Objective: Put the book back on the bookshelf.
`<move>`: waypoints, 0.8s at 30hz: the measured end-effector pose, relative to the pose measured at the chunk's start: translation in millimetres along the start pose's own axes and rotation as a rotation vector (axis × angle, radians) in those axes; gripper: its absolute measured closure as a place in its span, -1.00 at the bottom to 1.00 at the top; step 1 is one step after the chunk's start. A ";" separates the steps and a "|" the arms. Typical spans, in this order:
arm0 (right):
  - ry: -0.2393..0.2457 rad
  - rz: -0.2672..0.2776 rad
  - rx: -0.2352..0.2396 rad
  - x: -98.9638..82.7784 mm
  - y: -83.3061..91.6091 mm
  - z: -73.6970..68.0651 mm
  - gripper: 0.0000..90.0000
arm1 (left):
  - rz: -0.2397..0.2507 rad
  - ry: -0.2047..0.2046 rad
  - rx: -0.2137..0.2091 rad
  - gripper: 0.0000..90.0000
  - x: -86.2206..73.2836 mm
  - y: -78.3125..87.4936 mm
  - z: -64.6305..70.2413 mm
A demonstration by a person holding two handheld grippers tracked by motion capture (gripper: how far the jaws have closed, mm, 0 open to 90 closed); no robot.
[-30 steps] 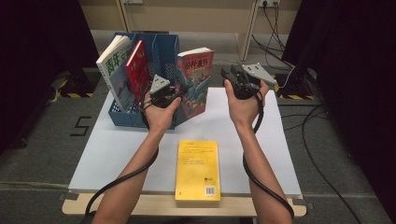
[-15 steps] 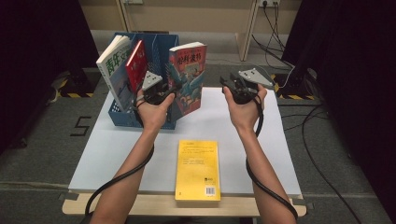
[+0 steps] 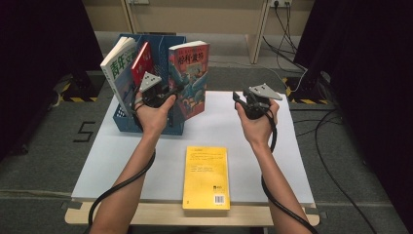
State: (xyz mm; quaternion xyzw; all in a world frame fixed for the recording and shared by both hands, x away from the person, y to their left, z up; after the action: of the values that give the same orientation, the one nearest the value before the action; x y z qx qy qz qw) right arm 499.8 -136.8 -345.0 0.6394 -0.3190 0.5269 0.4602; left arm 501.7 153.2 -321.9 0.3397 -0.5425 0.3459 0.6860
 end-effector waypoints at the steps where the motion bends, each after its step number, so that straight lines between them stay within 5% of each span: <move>1: -0.002 -0.005 0.000 -2.0 0.3 1.2 0.29 | 0.001 0.005 -0.001 0.66 1.4 1.6 -0.3; 24: -0.028 -0.047 -0.023 -29.2 1.6 11.9 0.29 | 0.031 0.020 0.029 0.66 16.1 34.5 -13.7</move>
State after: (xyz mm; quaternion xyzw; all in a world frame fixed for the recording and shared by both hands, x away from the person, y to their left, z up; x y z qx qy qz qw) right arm 495.8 -150.7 -373.1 0.6486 -0.3165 0.5032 0.4753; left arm 482.3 184.7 -305.5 0.3378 -0.5356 0.3678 0.6810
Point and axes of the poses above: each handheld gripper's, and its own axes: y roughly backward along the jaws, x roughly out of its top, z roughly to its right, the point moved 2 cm from there along -y, roughly forward along the jaws, and after that the axes turned 2 degrees about z, right-handed, at the moved point
